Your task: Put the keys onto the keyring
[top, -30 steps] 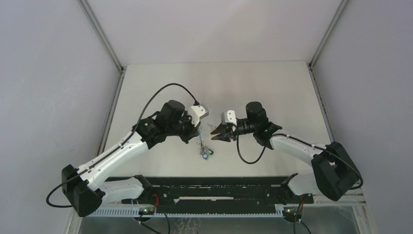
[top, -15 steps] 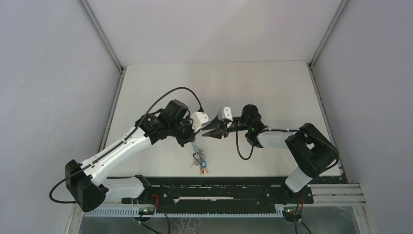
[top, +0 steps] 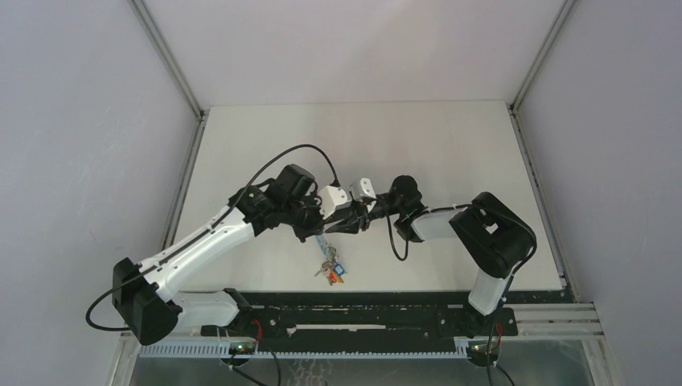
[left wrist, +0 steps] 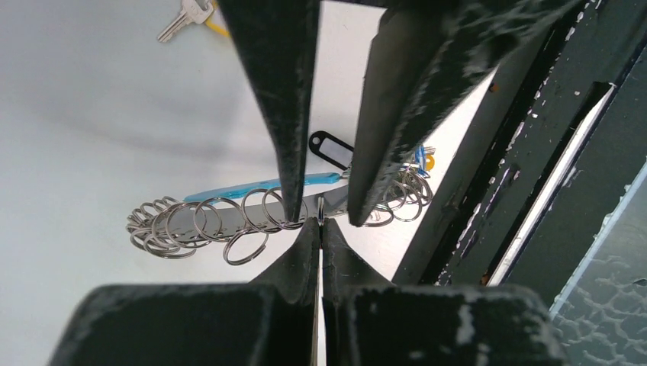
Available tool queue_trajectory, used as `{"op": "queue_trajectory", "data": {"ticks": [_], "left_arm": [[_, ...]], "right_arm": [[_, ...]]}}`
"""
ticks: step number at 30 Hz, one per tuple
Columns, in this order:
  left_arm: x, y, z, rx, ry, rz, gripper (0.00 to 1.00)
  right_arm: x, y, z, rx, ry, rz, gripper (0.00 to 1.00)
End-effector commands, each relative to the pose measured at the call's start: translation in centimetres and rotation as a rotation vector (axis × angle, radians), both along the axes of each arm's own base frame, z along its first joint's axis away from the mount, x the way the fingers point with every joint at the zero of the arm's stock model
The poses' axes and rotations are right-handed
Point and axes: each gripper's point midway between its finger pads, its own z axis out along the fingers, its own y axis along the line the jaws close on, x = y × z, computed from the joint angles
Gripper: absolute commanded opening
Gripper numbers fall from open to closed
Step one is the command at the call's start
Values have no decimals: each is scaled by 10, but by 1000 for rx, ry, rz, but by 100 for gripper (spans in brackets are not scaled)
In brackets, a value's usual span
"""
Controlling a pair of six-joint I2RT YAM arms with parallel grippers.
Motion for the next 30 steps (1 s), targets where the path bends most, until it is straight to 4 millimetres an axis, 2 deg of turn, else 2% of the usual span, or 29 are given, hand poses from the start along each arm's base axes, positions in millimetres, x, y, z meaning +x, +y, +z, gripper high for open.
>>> {"op": "queue_trajectory", "data": {"ticks": [1, 9, 16, 19, 20, 24, 27, 30], "left_arm": [[11, -21, 44, -132, -114, -58, 0], [7, -22, 44, -155, -124, -82, 0], [7, -25, 42, -154, -112, -95, 0], [8, -26, 42, -151, -110, -90, 0], [9, -26, 42, -150, -112, -84, 1], [14, -22, 41, -196, -146, 19, 13], [20, -18, 47, -339, -221, 156, 24], [20, -15, 49, -508, -250, 282, 30]], "right_arm": [[3, 7, 6, 24, -6, 25, 26], [8, 9, 1, 31, 25, 20, 23], [3, 8, 4, 31, 20, 43, 12], [2, 8, 6, 33, 16, 52, 0], [2, 8, 7, 35, 15, 51, 0], [7, 3, 12, 63, 36, 19, 0], [10, -1, 15, 74, 37, -3, 0], [11, -1, 17, 80, 40, -10, 0]]}}
